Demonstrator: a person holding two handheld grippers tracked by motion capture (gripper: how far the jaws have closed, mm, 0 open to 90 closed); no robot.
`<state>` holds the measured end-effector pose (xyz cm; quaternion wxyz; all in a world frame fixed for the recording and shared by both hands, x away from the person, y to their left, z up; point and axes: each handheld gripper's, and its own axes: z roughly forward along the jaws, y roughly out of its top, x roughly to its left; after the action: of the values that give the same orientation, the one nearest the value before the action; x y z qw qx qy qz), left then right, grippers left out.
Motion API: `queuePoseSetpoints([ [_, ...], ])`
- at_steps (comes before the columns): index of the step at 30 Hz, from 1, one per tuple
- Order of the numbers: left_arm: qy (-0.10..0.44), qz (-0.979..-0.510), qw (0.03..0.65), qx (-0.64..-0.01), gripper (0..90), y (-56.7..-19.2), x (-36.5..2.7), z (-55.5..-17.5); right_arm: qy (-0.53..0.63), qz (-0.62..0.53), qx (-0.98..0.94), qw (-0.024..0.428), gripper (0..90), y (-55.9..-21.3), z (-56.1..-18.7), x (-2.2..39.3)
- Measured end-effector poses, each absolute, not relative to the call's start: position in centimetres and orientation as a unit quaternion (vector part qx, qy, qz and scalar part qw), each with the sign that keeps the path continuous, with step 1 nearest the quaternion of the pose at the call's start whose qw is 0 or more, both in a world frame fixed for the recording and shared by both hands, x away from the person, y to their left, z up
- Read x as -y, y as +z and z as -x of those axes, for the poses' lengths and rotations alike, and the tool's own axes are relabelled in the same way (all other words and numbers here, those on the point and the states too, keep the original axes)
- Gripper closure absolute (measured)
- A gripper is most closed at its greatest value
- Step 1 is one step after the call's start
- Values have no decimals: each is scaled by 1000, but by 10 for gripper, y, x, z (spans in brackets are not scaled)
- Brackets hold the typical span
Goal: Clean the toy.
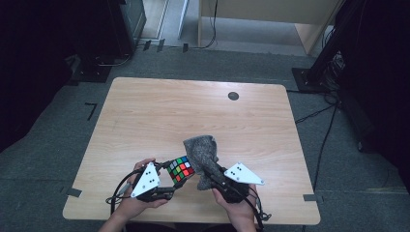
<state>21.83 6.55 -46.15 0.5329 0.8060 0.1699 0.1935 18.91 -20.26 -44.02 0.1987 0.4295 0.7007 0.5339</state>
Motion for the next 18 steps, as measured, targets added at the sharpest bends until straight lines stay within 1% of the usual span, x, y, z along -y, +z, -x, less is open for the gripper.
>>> queuePoseSetpoints([
  [3,198,-818,514,-166,341,-466,-61,-218,563,-393,-701,194,702,-430,-181,195],
  [5,195,-819,515,-163,340,-466,-59,-216,576,-366,-708,185,701,-426,-176,187],
  [7,194,-815,522,-160,341,-463,-58,-215,566,-355,-720,187,701,-427,-174,180],
  [8,201,-816,518,-159,340,-462,-59,-214,563,-355,-722,190,701,-429,-174,179],
  [10,197,-811,527,-161,340,-461,-62,-214,561,-370,-716,187,702,-434,-179,184],
  [12,193,-805,536,-165,341,-459,-65,-216,537,-392,-718,209,703,-437,-183,190],
  [15,190,-805,537,-169,340,-459,-67,-218,536,-409,-709,206,702,-439,-186,198],
  [18,187,-815,522,-169,340,-463,-65,-220,566,-383,-703,197,701,-430,-180,194],
])
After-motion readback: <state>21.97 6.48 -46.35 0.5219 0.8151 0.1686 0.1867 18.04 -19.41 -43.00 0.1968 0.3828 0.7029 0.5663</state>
